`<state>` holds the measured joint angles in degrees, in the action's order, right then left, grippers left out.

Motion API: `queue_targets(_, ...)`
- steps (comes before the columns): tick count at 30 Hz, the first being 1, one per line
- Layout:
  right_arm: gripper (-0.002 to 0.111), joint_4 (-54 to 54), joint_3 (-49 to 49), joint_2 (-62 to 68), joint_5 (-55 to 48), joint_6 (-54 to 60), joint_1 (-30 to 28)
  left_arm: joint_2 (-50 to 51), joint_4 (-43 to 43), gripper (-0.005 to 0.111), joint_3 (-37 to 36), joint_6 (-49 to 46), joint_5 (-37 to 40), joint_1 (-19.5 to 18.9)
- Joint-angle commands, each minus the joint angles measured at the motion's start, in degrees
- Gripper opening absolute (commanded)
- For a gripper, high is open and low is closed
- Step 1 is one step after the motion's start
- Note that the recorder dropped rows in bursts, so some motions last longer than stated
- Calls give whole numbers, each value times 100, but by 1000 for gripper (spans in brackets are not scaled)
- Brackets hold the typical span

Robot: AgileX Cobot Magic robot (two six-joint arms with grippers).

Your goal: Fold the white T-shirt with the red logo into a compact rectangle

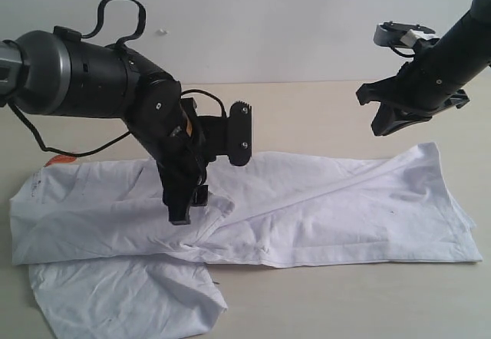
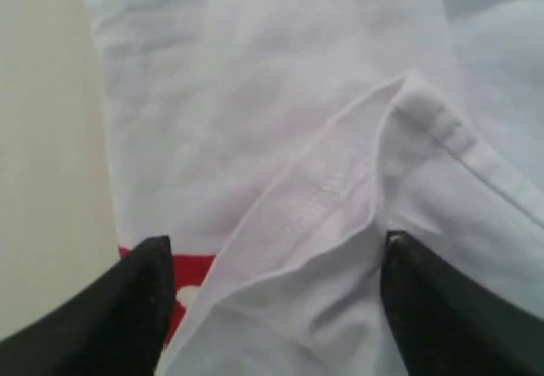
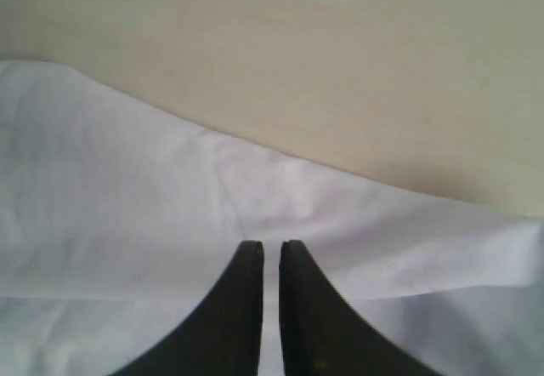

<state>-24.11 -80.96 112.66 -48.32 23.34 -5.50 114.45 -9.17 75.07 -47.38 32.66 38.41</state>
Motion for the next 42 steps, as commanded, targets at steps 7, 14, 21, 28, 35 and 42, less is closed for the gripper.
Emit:
queue_targets(7,9,9,11,-66,-37,58,14,-431,149,54,26,1101,160,-128)
queue_targets(14,9,9,11,-66,-96,58,14,-442,377,58,26,1272,156,-128)
queue_targets(21,9,9,11,-66,-128,58,14,-212,2003,30,-183,606,183,-128)
queue_targets(28,9,9,11,-66,-261,58,14,323,2594,0,-300,249,135,-128)
queue_targets(35,9,-16,11,-66,-210,58,14,384,2594,0,-289,237,95,-128)
queue_targets(42,9,-73,11,-66,-222,58,14,-243,2631,0,-289,287,120,-128)
